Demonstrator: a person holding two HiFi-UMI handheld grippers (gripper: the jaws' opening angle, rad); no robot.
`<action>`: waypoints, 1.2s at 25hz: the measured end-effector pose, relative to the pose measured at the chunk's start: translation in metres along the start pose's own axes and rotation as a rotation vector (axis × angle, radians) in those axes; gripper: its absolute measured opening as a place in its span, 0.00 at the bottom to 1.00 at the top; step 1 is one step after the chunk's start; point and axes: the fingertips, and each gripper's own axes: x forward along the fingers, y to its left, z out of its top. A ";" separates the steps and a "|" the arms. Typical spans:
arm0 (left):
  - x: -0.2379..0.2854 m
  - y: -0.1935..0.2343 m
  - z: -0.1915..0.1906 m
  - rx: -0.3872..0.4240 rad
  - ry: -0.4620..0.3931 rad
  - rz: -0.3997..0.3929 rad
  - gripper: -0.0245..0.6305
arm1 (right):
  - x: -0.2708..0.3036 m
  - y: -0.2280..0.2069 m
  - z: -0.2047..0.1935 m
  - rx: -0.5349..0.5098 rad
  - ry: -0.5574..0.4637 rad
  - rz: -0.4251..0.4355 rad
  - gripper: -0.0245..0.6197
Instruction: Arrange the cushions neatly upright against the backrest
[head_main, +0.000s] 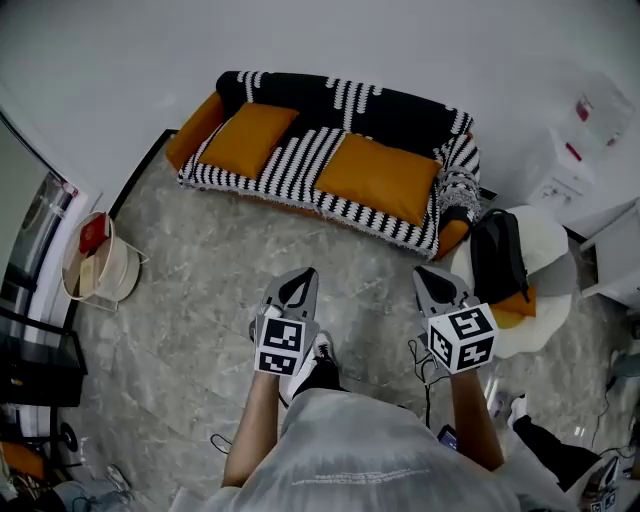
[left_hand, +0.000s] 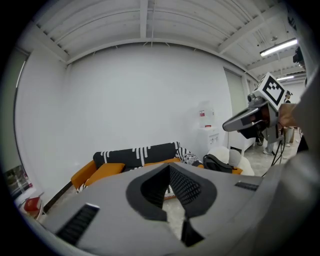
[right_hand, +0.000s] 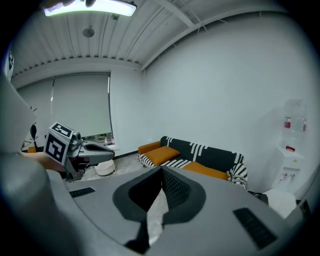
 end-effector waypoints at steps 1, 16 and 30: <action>0.006 0.012 0.000 -0.005 0.004 0.000 0.08 | 0.010 0.000 0.006 0.005 0.002 -0.002 0.04; 0.082 0.118 -0.011 -0.010 0.071 -0.067 0.08 | 0.118 -0.019 0.035 0.053 0.060 -0.108 0.04; 0.177 0.139 -0.018 0.002 0.180 -0.127 0.08 | 0.186 -0.110 0.033 0.139 0.087 -0.203 0.04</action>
